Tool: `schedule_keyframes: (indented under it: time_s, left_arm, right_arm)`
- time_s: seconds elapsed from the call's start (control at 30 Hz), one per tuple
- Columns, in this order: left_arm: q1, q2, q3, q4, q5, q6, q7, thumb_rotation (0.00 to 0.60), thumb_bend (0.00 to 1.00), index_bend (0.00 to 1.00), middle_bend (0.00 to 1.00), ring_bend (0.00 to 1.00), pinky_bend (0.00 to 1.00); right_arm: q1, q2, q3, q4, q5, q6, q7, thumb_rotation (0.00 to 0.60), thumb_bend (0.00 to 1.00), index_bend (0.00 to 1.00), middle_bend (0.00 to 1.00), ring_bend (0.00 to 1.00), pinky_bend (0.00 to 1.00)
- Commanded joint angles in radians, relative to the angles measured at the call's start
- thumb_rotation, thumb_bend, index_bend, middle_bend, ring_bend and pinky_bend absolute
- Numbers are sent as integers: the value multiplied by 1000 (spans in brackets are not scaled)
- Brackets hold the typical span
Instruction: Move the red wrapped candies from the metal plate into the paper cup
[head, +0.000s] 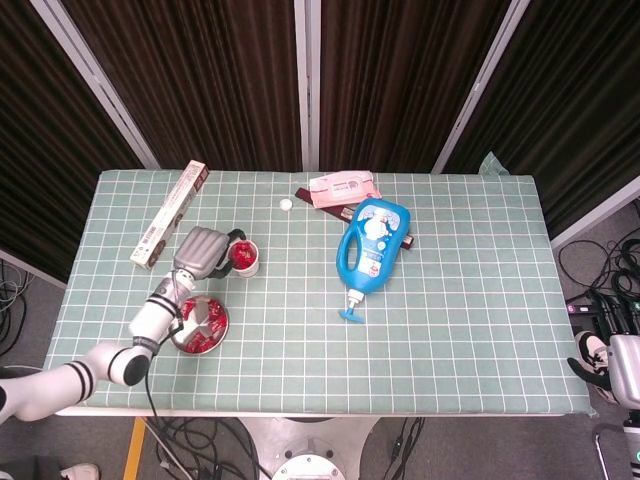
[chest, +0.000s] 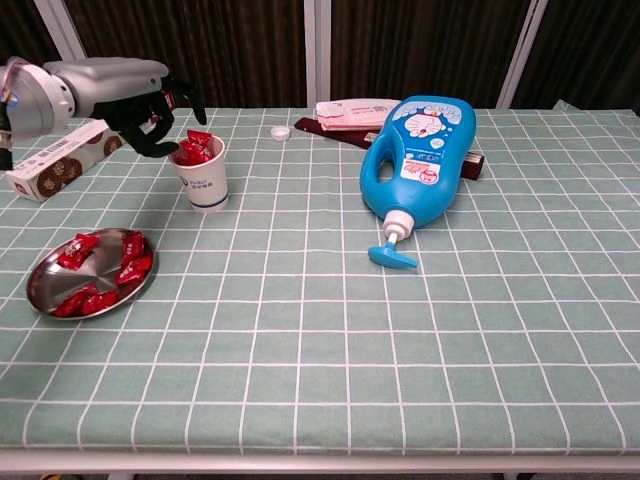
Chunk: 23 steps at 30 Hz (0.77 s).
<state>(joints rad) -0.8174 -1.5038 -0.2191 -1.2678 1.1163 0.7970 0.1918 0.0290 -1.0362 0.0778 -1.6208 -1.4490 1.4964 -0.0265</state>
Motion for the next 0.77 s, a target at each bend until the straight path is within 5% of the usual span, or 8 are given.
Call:
schedule_keyframes:
  time_s: [0.03,0.2,0.43,0.77]
  left_arm:
    - [68,73,8,-95,20,108,-16,600,413,319,791,896,1000]
    - [211,180,53,-197,87,302,-62,600,392,316,671,735,973]
    - [413,277,163,-253,164,536,-34,600,363,315,392,332,492]
    - [611,337,263,-354,245,737,-3,600,354,315,346,294,362]
  right_arm:
    - [1,0,0,2,-2,0,3,600,51,0,112,62,349]
    - [1,-1,-1,13,-6,0,14,600,53,0,118,62,348]
    - [6,-4,-12,30,-34,-7,44,600,109,0,113,0,191]
    - [3,-30,-26,41,-75,15,48,600,106,0,91,0,154]
